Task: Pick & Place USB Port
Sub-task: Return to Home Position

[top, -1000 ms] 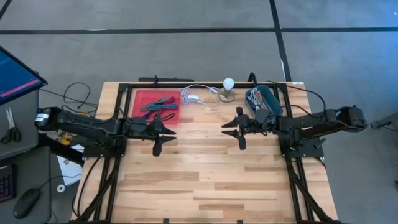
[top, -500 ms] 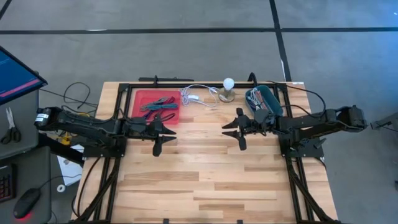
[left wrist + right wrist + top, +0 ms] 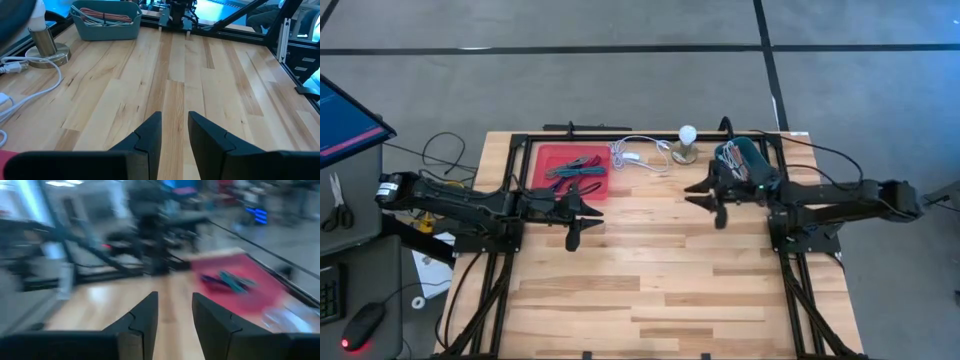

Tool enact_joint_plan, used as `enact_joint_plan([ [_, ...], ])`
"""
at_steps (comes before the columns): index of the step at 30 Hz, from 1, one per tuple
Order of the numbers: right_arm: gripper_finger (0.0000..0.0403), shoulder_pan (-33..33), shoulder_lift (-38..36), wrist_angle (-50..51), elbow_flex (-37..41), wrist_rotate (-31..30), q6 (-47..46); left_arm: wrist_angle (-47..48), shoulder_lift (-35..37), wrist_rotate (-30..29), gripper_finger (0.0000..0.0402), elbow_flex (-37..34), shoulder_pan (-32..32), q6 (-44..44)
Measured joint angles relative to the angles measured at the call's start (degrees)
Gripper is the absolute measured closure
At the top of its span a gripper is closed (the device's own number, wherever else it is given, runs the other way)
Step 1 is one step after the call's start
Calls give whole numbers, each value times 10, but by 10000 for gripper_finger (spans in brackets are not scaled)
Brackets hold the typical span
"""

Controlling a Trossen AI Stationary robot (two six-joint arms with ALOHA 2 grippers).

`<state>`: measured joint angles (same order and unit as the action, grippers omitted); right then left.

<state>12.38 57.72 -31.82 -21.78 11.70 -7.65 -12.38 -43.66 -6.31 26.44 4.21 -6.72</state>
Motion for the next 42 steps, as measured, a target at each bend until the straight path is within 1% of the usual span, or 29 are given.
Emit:
enact_joint_plan([
  [2, 290, 6, -28, 0, 0, 59, 0, 0, 0, 0, 307, 0, 0, 0],
  [4, 290, 7, -54, 0, 0, 98, 0, 0, 0, 0, 307, 0, 0, 0],
  [12, 290, -1, -158, 14, 0, 167, -4, 0, 0, 0, 307, 0, 0, 0],
  [18, 290, -4, -235, 79, 0, 172, -14, 0, 0, 0, 307, 0, 0, 0],
  [23, 290, -23, -284, 95, 6, 172, -10, 0, 0, 0, 307, 0, 0, 0],
  [27, 290, -36, -333, 90, 38, 173, -10, 0, 0, 0, 307, 0, 0, 0],
  [38, 290, -60, -513, 60, 142, 172, -42, 0, 0, 0, 307, 0, 0, 0],
  [42, 290, -68, -577, 63, 172, 185, -47, 0, 0, 0, 307, 0, 0, 0],
])
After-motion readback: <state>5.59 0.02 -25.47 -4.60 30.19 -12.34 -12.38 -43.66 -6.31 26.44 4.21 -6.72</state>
